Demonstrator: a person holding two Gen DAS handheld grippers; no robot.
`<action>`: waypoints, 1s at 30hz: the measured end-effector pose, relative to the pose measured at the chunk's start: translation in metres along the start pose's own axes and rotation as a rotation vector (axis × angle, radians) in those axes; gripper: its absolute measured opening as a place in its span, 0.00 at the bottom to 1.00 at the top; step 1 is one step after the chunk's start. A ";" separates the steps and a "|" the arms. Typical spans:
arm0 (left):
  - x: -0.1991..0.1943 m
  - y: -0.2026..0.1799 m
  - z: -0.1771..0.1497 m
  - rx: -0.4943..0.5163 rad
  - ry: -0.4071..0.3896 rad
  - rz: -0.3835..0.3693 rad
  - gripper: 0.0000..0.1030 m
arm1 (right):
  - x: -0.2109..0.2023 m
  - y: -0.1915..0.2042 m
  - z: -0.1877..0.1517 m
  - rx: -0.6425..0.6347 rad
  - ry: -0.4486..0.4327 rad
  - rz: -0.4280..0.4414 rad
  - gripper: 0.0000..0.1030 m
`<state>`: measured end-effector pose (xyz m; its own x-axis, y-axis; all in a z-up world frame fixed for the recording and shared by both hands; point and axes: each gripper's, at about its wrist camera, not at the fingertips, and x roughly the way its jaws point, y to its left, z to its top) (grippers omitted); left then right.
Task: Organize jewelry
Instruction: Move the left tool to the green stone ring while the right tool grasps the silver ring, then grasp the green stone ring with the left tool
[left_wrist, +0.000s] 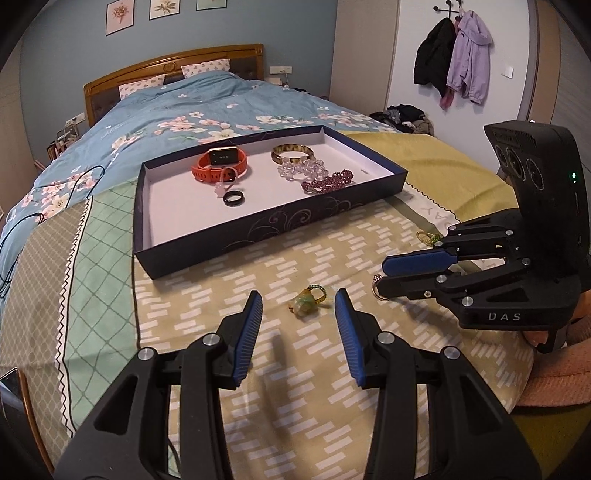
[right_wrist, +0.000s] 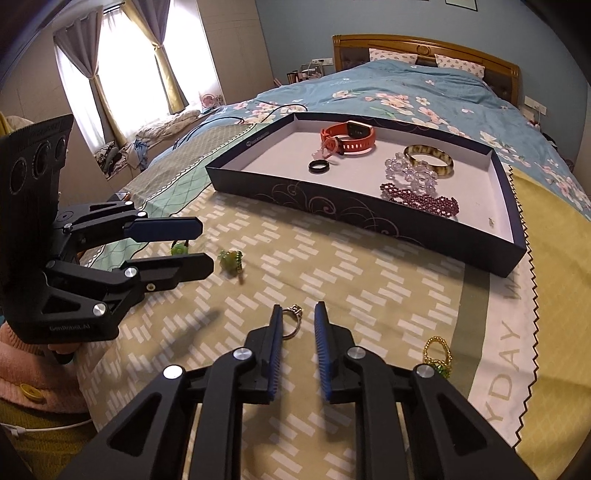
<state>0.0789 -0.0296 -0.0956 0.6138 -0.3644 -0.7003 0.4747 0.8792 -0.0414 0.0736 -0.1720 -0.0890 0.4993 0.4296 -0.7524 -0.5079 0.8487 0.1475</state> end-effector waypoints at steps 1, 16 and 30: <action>0.001 -0.001 0.000 0.003 0.003 -0.002 0.39 | 0.001 -0.001 0.001 0.003 0.001 -0.002 0.12; 0.025 0.003 0.004 -0.016 0.092 -0.040 0.34 | 0.001 0.000 0.005 -0.013 -0.004 -0.027 0.02; 0.021 0.005 0.005 -0.025 0.082 -0.049 0.32 | -0.012 -0.020 0.001 0.053 -0.039 -0.026 0.01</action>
<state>0.0969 -0.0340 -0.1069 0.5360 -0.3820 -0.7529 0.4865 0.8686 -0.0944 0.0783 -0.1934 -0.0819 0.5397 0.4178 -0.7308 -0.4572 0.8744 0.1623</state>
